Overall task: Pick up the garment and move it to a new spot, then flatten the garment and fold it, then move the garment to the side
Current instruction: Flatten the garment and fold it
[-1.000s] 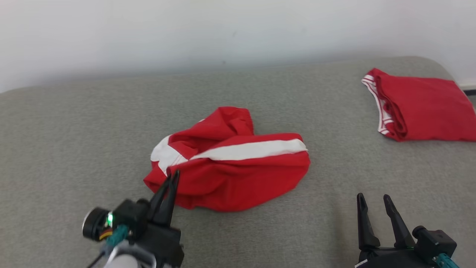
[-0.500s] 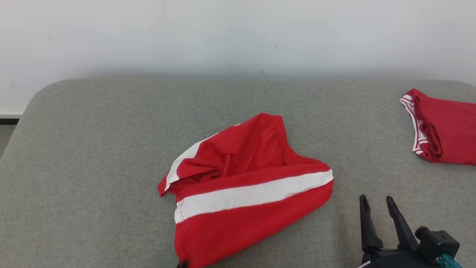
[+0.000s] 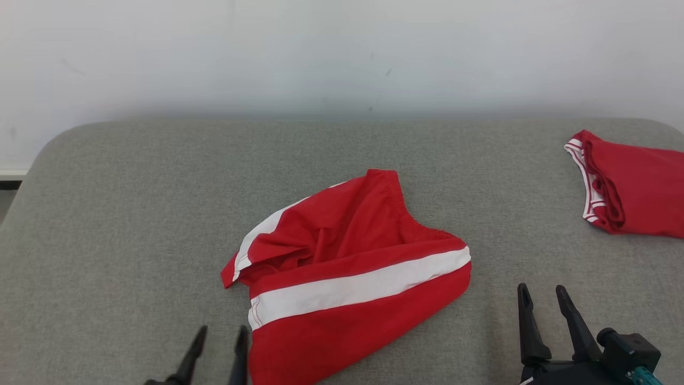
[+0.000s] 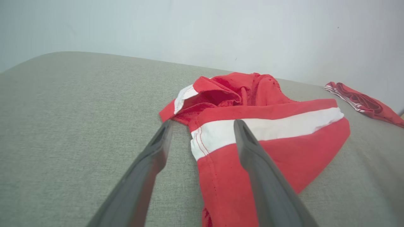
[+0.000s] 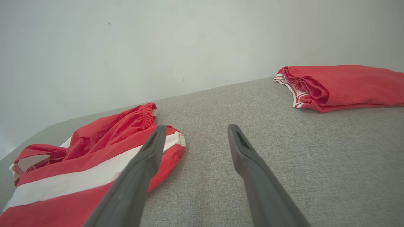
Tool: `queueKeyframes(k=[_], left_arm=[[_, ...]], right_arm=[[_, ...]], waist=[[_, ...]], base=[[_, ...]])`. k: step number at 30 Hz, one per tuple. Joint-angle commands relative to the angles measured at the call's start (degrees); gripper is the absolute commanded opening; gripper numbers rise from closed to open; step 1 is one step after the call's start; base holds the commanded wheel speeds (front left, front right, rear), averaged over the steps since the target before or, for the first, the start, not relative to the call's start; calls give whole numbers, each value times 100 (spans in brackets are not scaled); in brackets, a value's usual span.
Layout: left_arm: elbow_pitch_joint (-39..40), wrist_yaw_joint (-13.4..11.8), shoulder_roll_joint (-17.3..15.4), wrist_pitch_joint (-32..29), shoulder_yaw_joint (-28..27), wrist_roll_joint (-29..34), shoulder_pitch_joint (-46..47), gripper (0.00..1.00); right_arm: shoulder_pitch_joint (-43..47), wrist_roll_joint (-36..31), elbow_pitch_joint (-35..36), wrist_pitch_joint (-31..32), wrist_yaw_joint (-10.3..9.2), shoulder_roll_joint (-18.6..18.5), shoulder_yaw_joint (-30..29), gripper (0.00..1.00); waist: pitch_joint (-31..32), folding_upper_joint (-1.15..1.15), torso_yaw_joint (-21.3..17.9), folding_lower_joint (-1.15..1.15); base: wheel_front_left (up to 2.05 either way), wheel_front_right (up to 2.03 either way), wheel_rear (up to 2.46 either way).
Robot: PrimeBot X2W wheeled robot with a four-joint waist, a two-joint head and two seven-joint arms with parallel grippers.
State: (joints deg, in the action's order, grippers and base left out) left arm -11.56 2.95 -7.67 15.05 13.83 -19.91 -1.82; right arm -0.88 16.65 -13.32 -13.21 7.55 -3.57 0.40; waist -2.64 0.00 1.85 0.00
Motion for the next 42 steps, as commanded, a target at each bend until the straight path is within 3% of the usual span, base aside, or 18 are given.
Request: queueKeyframes(k=[1, 12, 17, 24, 30, 42], left_arm=[[59, -30, 13, 14, -79, 67, -52, 100], [593, 47, 94, 15, -1310, 442, -263, 100], [738, 20, 196, 16, -1531, 574, -425, 100], [677, 147, 287, 16, -1557, 753, -492, 100], [641, 233, 364, 16, -1467, 809, -345, 100], [607, 287, 459, 16, -1244, 818, -69, 100]], right_arm=[[59, -3, 6, -35, -12, -16, 0, 100], [164, 36, -23, -81, -12, -54, -45, 100], [266, 52, -11, -88, -12, -65, -79, 100], [216, 56, -27, -26, -12, -174, 6, 100], [-244, 19, -209, 205, -12, -551, 259, 100], [-1494, 180, -1428, 468, -12, -1156, 882, 100]], waist=[[22, 0, -37, 0], [174, 0, -261, 0], [246, 0, -287, 0], [274, 0, -224, 0], [218, 0, -30, 0], [-121, 0, 583, 0]], base=[[0, 0, 0], [0, 0, 0], [0, 0, 0], [0, 0, 0], [0, 0, 0], [0, 0, 0]])
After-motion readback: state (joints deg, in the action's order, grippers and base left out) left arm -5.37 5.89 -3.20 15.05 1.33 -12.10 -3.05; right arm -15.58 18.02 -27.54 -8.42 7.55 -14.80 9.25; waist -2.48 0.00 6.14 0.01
